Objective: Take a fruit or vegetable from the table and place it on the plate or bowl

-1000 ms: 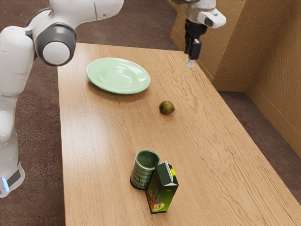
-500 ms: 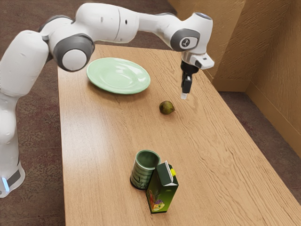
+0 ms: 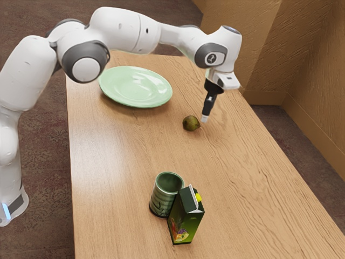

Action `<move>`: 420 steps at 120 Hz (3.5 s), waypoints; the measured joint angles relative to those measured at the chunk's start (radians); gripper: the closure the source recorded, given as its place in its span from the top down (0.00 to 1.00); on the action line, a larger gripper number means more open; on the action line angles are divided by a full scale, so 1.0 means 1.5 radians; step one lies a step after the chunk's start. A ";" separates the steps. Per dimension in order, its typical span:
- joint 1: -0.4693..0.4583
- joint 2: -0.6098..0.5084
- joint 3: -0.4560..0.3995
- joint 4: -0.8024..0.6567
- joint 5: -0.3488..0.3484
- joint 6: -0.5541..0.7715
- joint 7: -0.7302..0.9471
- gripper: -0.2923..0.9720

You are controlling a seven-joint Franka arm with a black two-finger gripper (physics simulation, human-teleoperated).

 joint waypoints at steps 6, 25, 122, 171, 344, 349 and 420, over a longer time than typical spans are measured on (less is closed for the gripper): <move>0.000 -0.004 0.001 -0.008 -0.001 -0.009 0.008 0.77; 0.000 -0.038 0.002 -0.052 0.003 -0.030 0.017 0.77; 0.010 -0.058 0.003 -0.127 0.015 0.017 0.025 0.77; 0.012 -0.049 0.003 -0.145 0.018 0.045 0.026 0.77; 0.094 -0.264 -0.015 -0.282 0.051 0.049 -0.003 0.50; 0.103 -0.273 -0.015 -0.282 0.053 0.042 -0.003 0.49; 0.216 -0.345 0.083 -0.333 0.095 0.018 0.005 0.63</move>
